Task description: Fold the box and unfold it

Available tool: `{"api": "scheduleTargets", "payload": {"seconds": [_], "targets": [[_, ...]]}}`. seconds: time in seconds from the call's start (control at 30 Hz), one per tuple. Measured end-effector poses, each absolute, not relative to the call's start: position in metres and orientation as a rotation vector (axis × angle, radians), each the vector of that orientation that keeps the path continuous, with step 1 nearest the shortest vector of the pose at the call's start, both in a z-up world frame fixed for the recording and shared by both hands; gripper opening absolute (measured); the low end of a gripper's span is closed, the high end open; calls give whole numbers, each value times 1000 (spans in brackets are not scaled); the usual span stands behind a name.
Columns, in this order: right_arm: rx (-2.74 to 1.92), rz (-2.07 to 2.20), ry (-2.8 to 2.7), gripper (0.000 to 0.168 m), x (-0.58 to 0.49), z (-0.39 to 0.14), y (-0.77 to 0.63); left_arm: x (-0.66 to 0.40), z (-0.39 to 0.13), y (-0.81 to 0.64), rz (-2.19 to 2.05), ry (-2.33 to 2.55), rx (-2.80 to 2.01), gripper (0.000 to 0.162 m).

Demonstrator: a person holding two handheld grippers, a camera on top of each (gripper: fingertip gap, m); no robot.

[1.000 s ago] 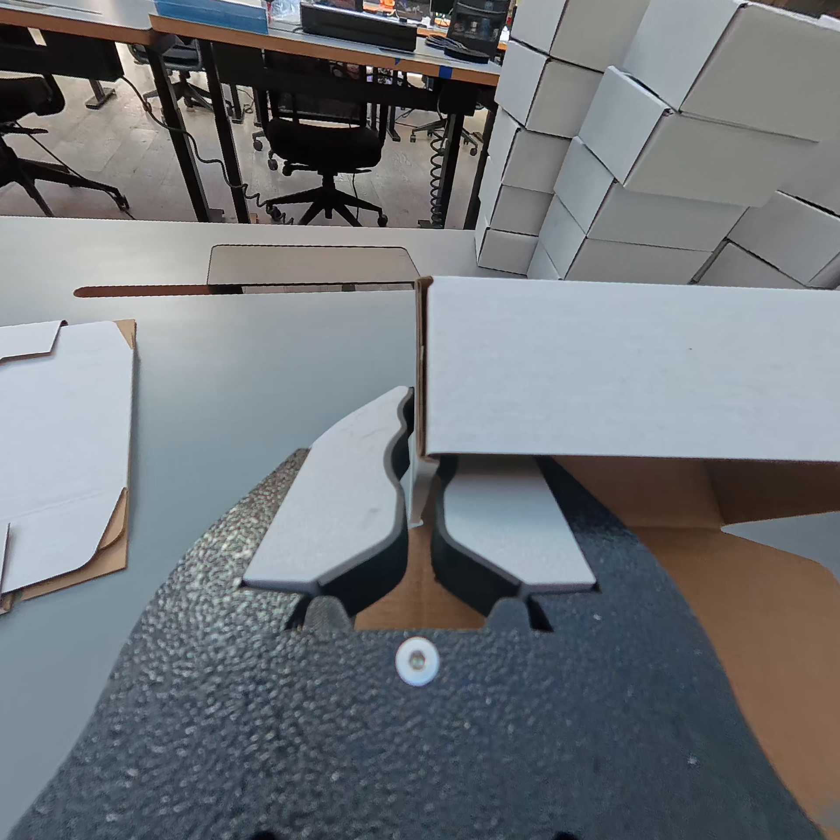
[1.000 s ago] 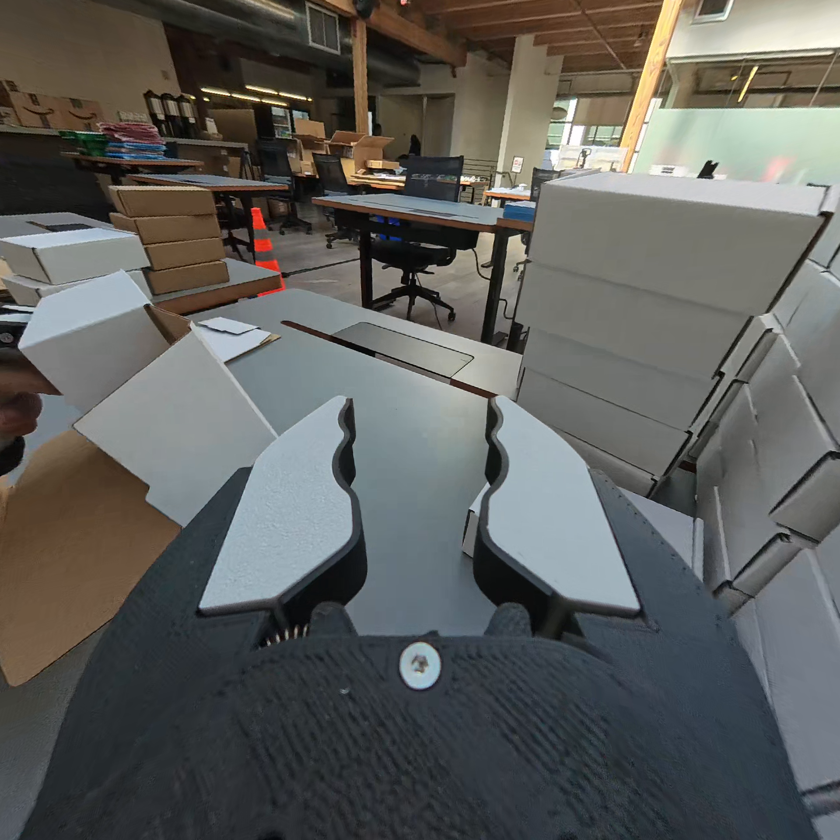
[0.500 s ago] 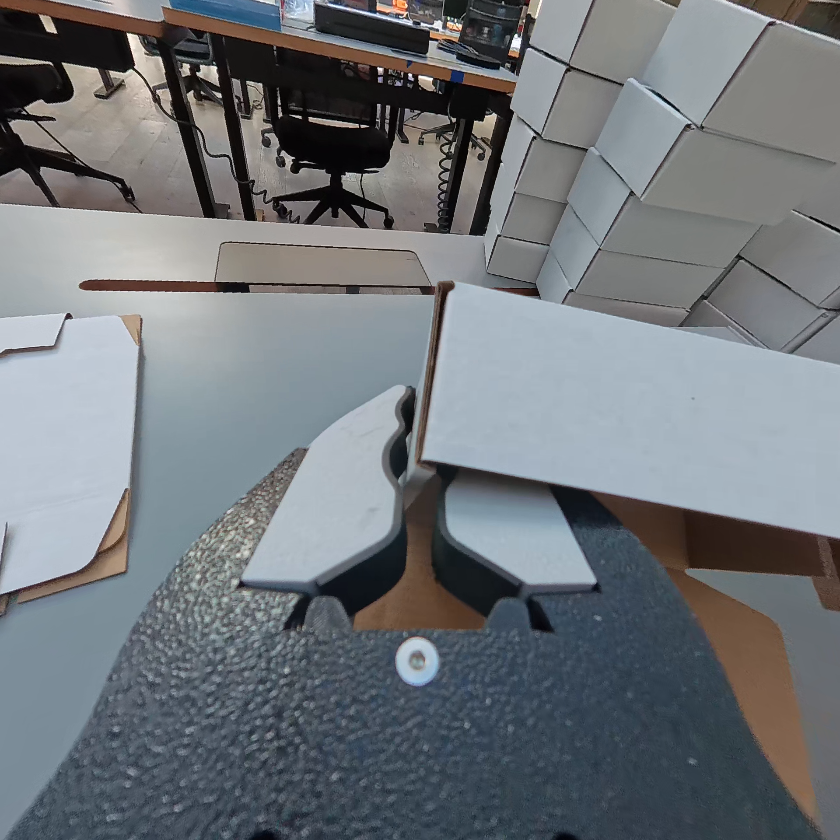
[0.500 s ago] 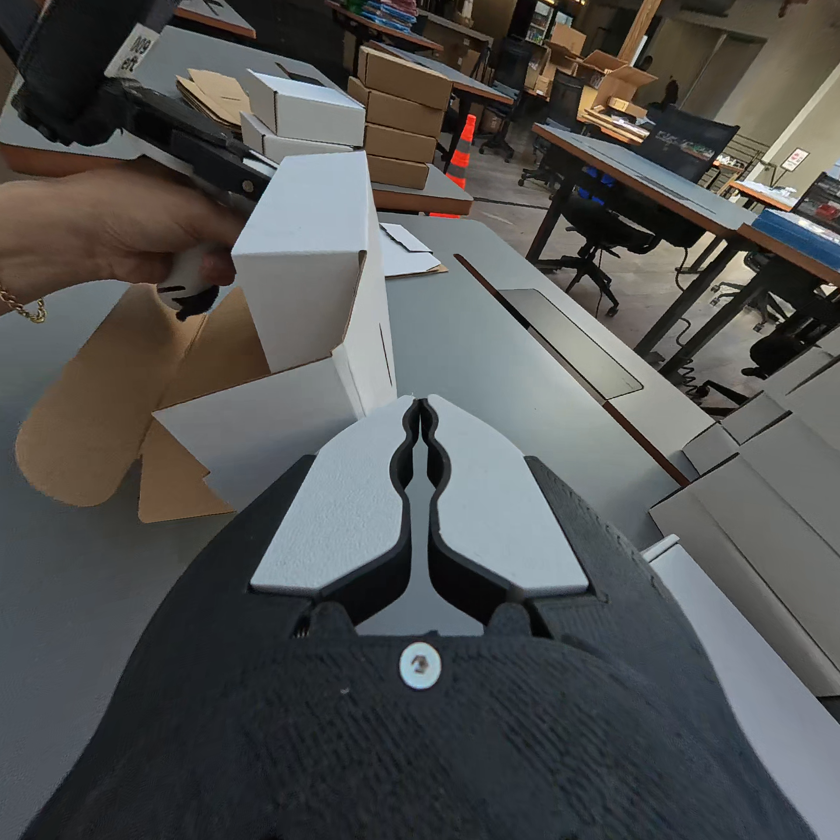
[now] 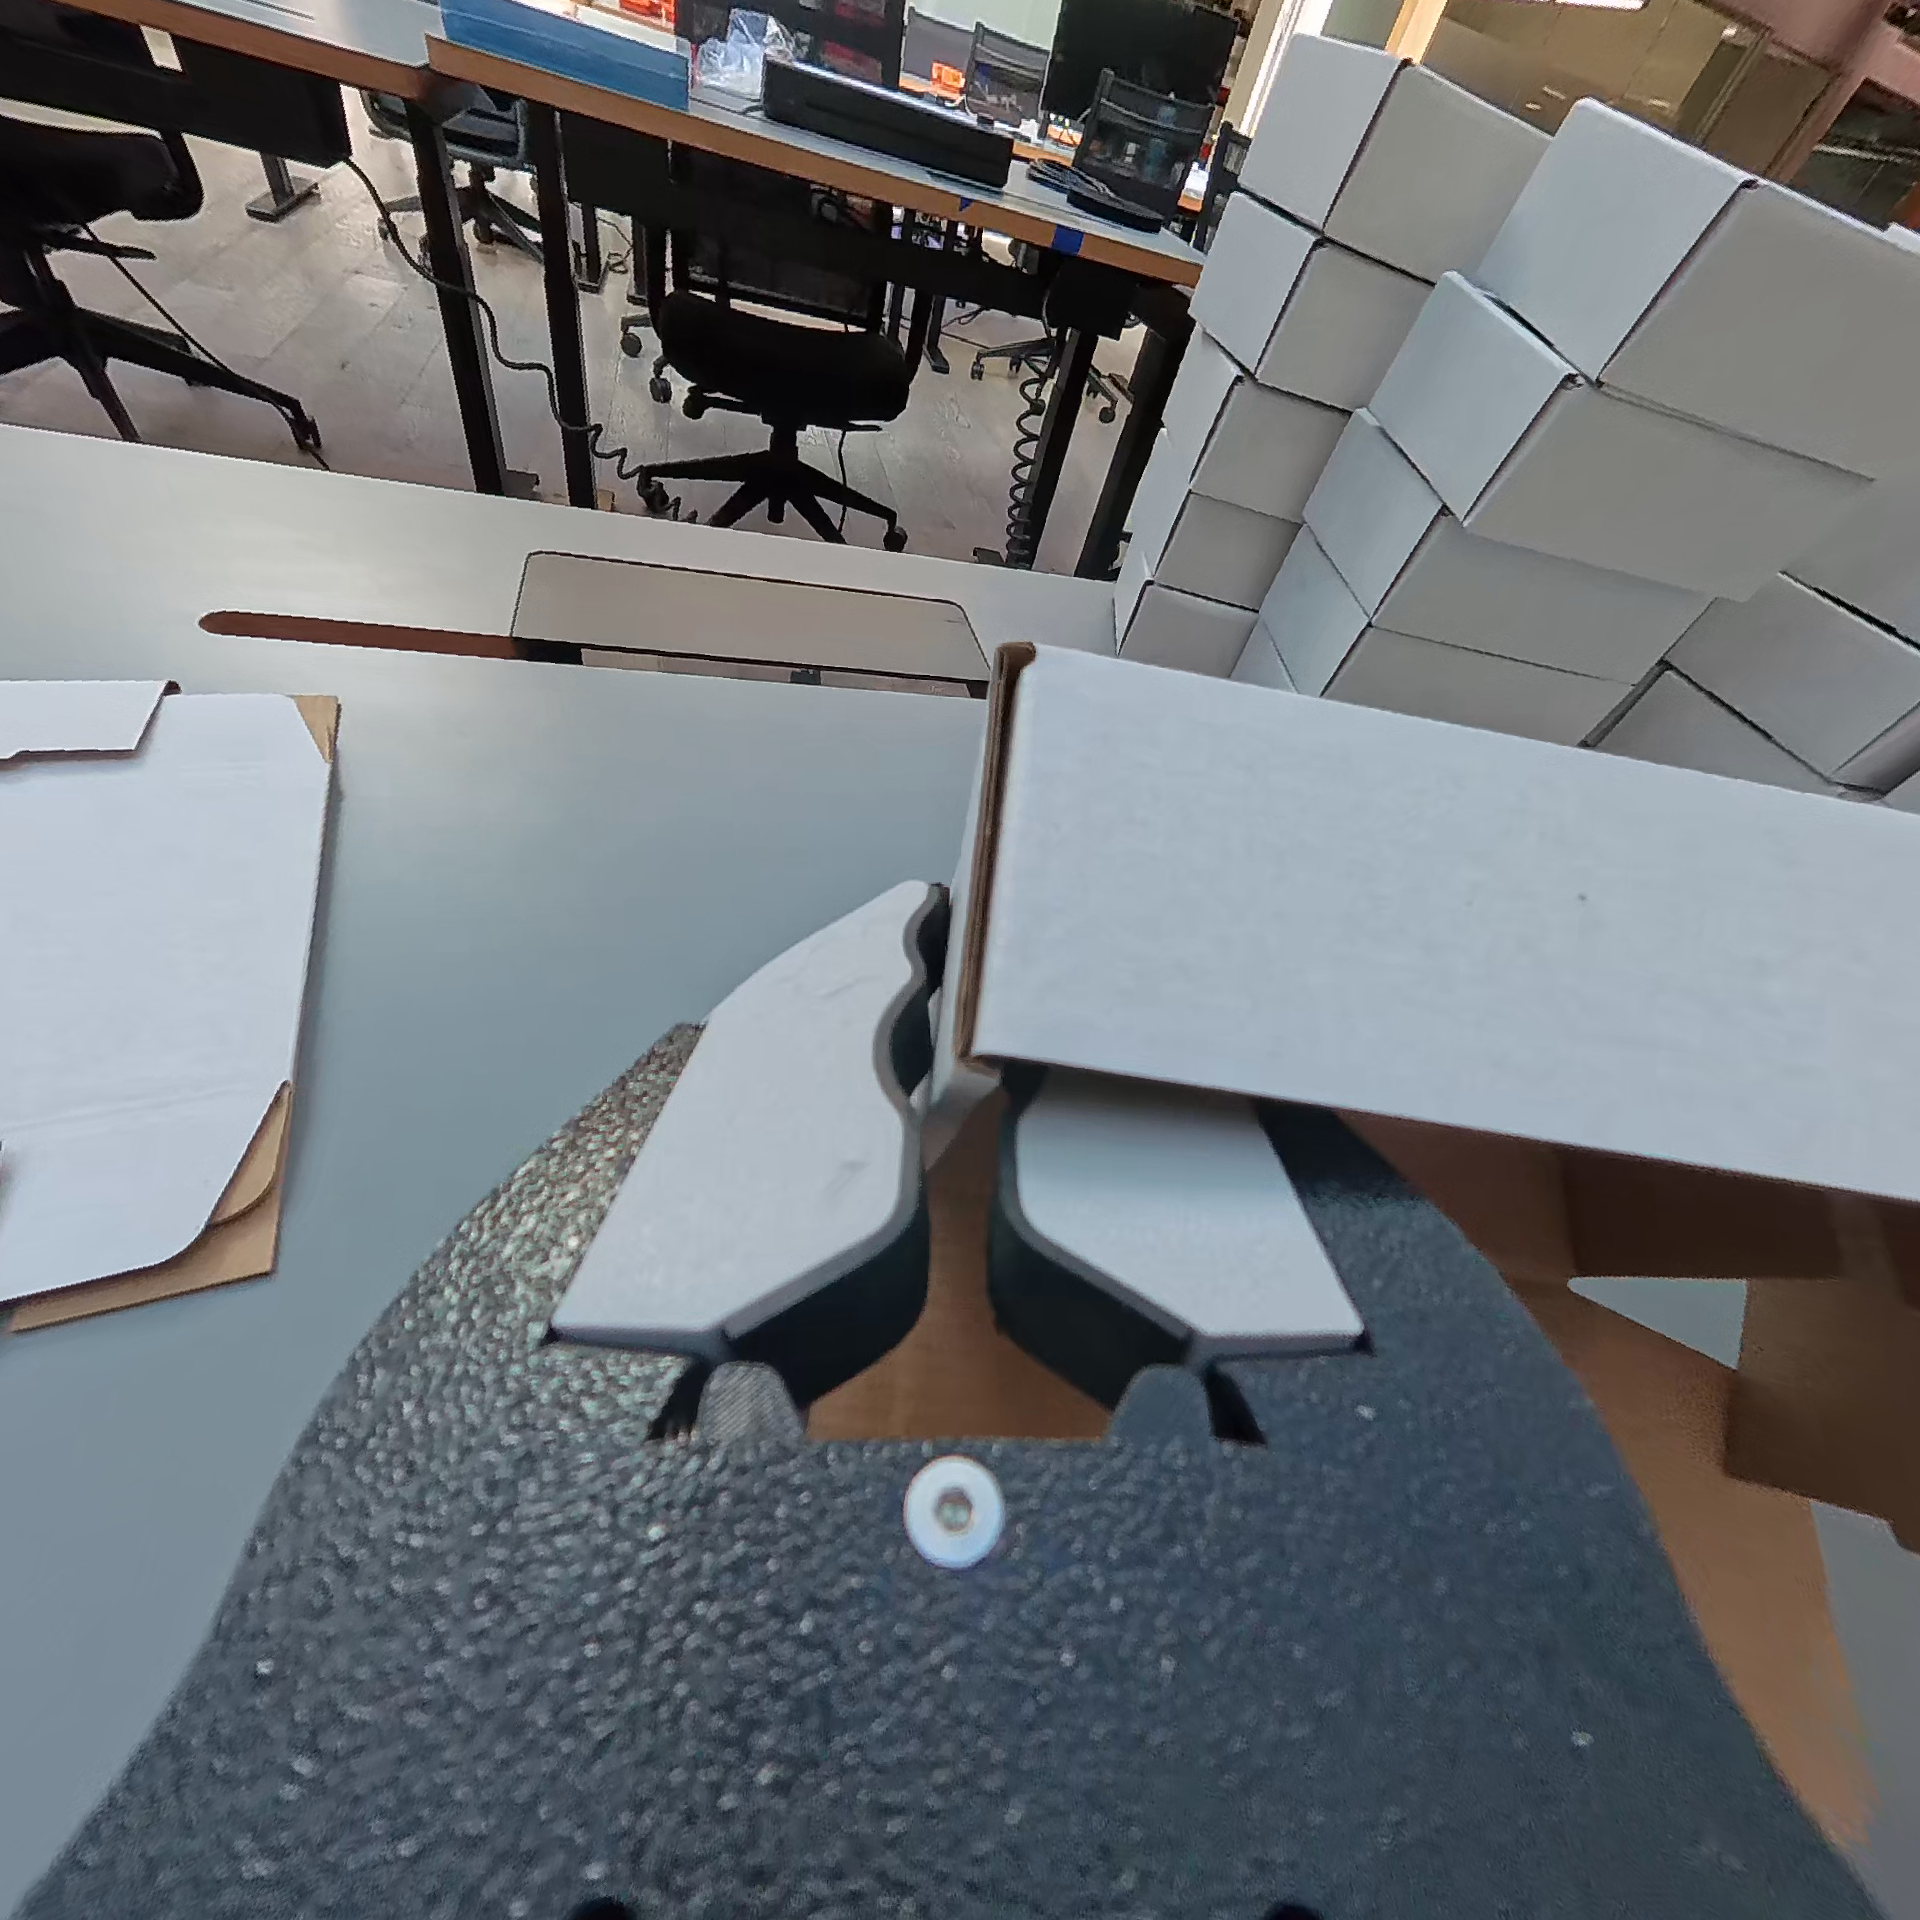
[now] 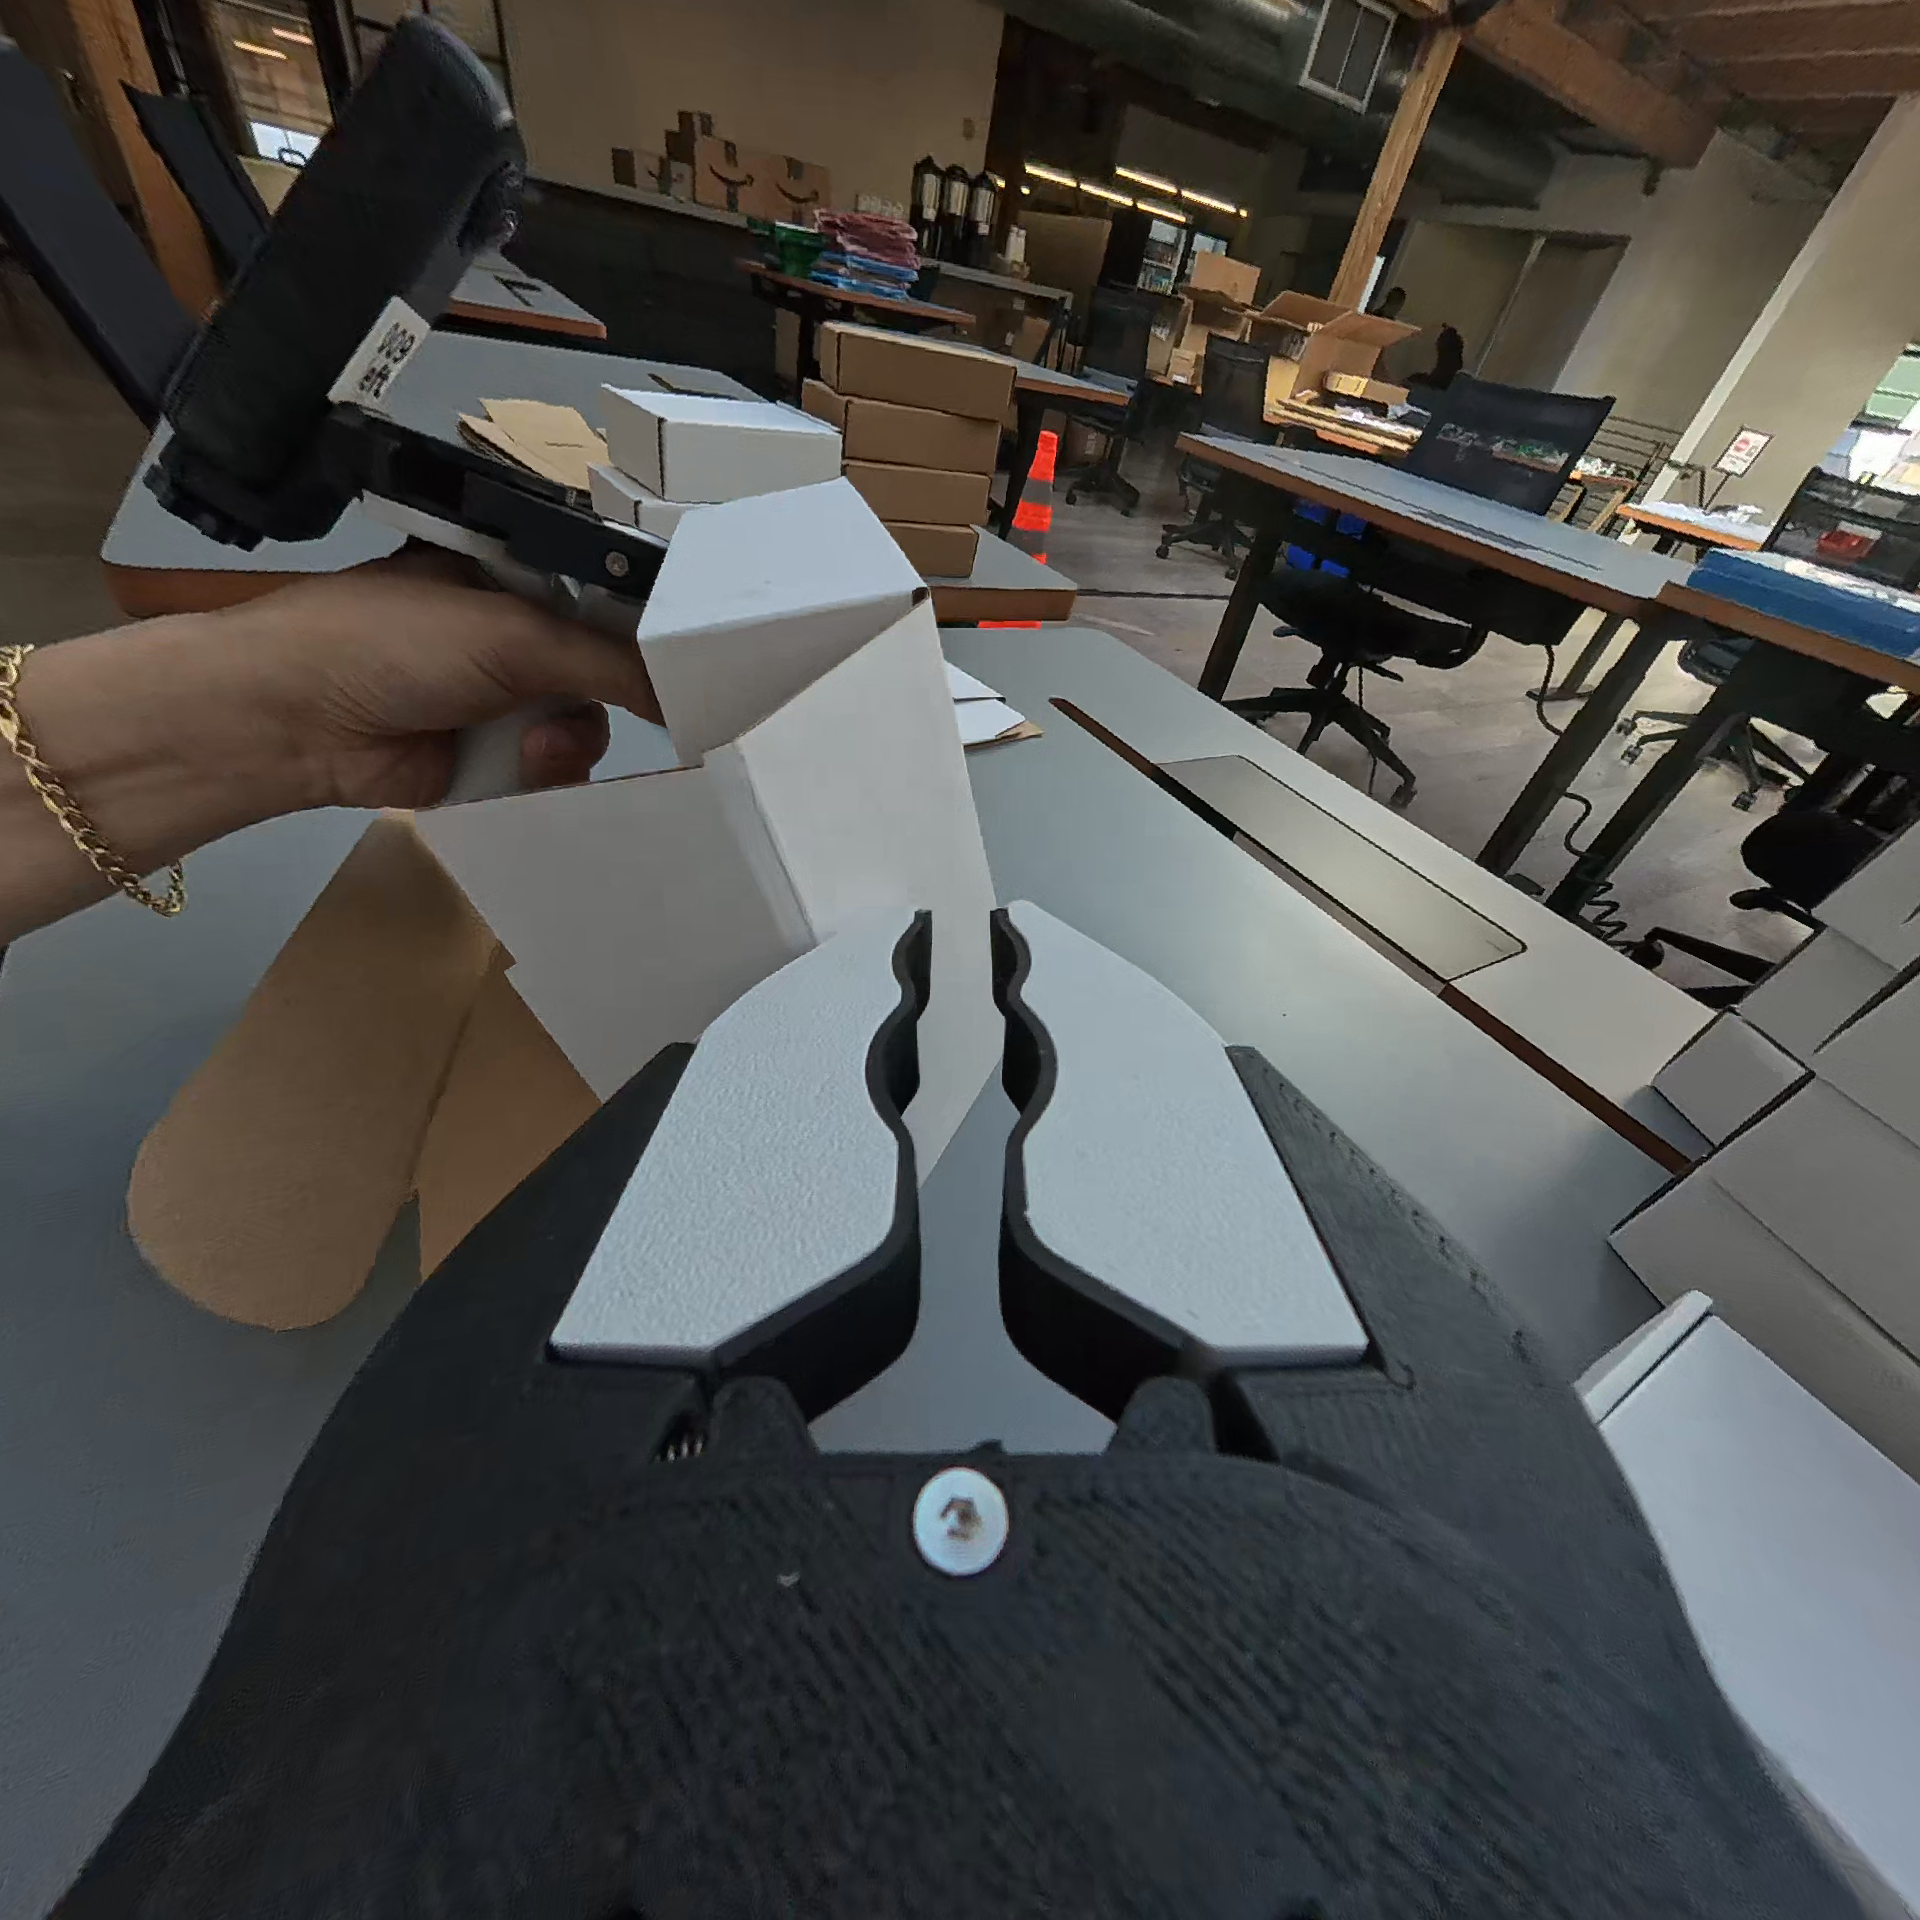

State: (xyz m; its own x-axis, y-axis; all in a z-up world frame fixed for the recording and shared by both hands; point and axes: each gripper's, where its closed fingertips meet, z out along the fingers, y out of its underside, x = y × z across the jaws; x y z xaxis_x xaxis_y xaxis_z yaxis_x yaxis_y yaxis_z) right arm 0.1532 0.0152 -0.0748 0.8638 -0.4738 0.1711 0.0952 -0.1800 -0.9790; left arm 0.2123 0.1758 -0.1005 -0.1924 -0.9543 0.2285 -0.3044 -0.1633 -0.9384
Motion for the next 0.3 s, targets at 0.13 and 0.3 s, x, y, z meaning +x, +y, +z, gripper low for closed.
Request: {"api": "scheduleTargets", "payload": {"seconds": [0.13, 0.3], "targets": [[-1636, -470, 268, 16, 148, -67, 11, 212, -100, 175, -1411, 1494, -1473, 6], [-1671, -417, 179, 20, 141, -67, 7, 211, -98, 173, -1425, 1498, -1461, 5]]}}
